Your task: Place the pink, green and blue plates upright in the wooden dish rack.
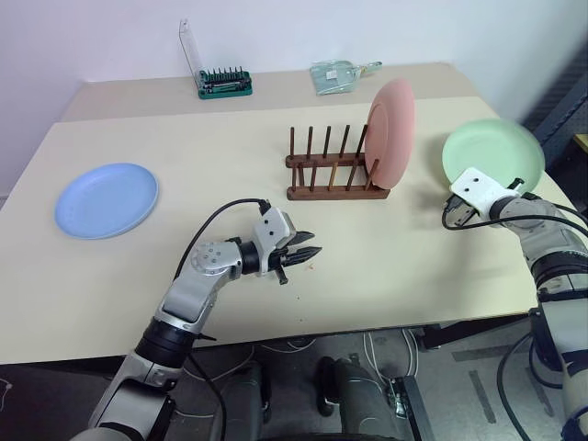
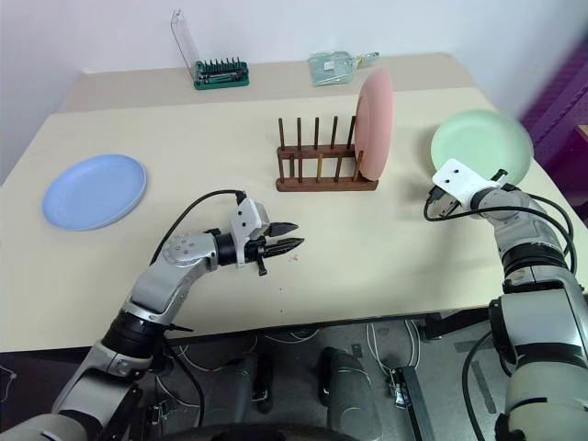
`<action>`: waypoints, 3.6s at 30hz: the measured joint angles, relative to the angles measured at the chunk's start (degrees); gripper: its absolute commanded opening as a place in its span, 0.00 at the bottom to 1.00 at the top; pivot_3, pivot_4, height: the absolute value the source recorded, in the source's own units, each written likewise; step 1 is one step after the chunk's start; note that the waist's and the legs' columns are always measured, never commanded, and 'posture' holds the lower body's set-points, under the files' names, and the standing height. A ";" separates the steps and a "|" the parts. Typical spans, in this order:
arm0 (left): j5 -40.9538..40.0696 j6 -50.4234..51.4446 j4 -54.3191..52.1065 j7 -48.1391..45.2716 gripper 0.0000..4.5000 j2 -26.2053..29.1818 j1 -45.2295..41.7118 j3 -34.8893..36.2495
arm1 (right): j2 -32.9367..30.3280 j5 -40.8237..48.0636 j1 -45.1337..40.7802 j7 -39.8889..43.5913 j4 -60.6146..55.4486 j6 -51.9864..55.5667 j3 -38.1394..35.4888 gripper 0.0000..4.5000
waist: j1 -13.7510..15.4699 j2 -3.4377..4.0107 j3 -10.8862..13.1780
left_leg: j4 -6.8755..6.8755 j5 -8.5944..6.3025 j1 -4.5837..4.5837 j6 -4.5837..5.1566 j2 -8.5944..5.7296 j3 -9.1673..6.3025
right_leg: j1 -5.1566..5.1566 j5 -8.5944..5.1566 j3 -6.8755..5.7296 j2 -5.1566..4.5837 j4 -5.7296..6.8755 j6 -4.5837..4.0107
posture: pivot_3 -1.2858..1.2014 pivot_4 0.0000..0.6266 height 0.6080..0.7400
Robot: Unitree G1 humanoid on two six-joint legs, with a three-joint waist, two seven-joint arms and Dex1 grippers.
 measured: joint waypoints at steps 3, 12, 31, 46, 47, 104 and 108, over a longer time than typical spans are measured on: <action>0.00 0.00 -0.15 0.01 0.33 0.39 0.32 0.01 | -0.12 4.20 0.20 1.37 -5.22 -0.14 -4.46 0.01 | 0.01 0.06 0.03 | -0.01 0.00 0.00 0.00 0.00 0.01 | -0.05 0.00 0.09 0.00 0.03 0.01 | 0.52 0.24 0.92; -0.01 0.07 -0.35 -0.04 0.33 0.38 0.55 -0.06 | 2.70 39.38 -4.30 10.69 -43.68 26.66 -26.83 0.01 | 0.15 0.08 0.01 | -0.02 -0.01 0.06 0.01 0.10 -0.11 | -0.01 0.01 0.08 0.03 0.06 -0.02 | 0.52 0.24 0.92; -3.86 -3.39 0.53 6.09 0.33 -1.37 -1.27 11.38 | 18.65 74.00 -6.20 9.70 -52.29 63.57 -23.36 0.01 | 1.26 0.06 -0.01 | 0.05 -0.01 0.04 0.01 0.04 0.01 | -0.04 0.07 0.08 -0.03 0.17 -0.12 | 0.52 0.24 0.92; -5.00 -0.95 -2.79 4.80 0.33 0.41 1.73 11.01 | 19.09 66.62 -10.92 13.76 -36.15 61.49 -24.60 0.06 | 1.22 0.06 -0.01 | 0.05 -0.01 0.03 0.01 0.06 0.07 | -0.06 0.05 0.08 -0.01 0.18 -0.09 | 0.52 0.24 0.92; -5.00 -0.94 -2.79 4.77 0.33 0.41 1.73 11.01 | 19.09 65.96 -10.91 13.81 -35.48 61.38 -24.63 0.14 | 1.23 0.06 -0.01 | 0.05 -0.01 0.02 0.01 0.06 0.08 | -0.06 0.05 0.08 -0.01 0.18 -0.09 | 0.52 0.24 0.92; -18.17 29.88 8.38 74.11 0.10 -6.27 -12.85 65.99 | 18.05 33.08 5.63 28.96 -71.68 34.26 1.51 0.75 | 1.36 -0.64 -0.06 | 0.14 0.02 -0.01 -0.07 0.01 -0.18 | -0.05 0.02 -0.09 -0.16 0.37 -0.08 | 0.52 0.24 0.92; -16.72 24.93 8.05 67.18 0.01 -4.01 -14.29 57.78 | 18.18 29.44 5.41 27.44 -71.33 31.02 1.81 0.75 | 1.55 -0.72 -0.03 | 0.15 0.09 -0.08 -0.20 -0.01 -0.16 | -0.05 0.02 -0.21 -0.15 0.33 -0.08 | 0.52 0.24 0.92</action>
